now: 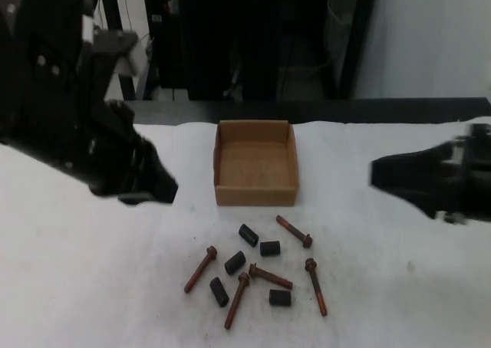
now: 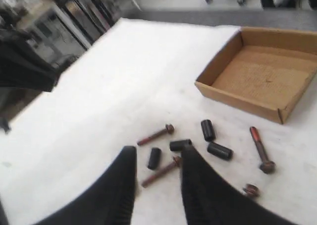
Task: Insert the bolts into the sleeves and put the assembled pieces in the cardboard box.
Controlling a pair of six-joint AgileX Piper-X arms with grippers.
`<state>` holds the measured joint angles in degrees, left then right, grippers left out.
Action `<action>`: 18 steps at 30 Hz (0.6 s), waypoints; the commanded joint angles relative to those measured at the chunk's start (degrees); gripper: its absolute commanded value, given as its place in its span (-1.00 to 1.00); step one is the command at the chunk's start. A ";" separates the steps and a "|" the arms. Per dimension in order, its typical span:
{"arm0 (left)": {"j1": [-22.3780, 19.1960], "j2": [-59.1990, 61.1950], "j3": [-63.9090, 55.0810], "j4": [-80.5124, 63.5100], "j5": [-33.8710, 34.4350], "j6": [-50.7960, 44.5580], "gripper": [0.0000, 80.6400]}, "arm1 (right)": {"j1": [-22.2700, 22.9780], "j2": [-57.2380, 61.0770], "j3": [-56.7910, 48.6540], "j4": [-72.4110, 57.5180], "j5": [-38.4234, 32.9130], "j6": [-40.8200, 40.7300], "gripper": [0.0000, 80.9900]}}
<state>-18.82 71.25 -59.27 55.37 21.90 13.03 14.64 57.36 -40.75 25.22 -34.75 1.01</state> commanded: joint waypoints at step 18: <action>-6.35 14.21 -0.59 -3.92 -0.01 2.86 0.03 | 9.38 15.10 -18.33 21.42 21.77 -6.51 -0.27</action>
<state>-23.03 83.34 -59.50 54.14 20.07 15.93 23.93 72.70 -57.61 44.89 -13.64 -5.97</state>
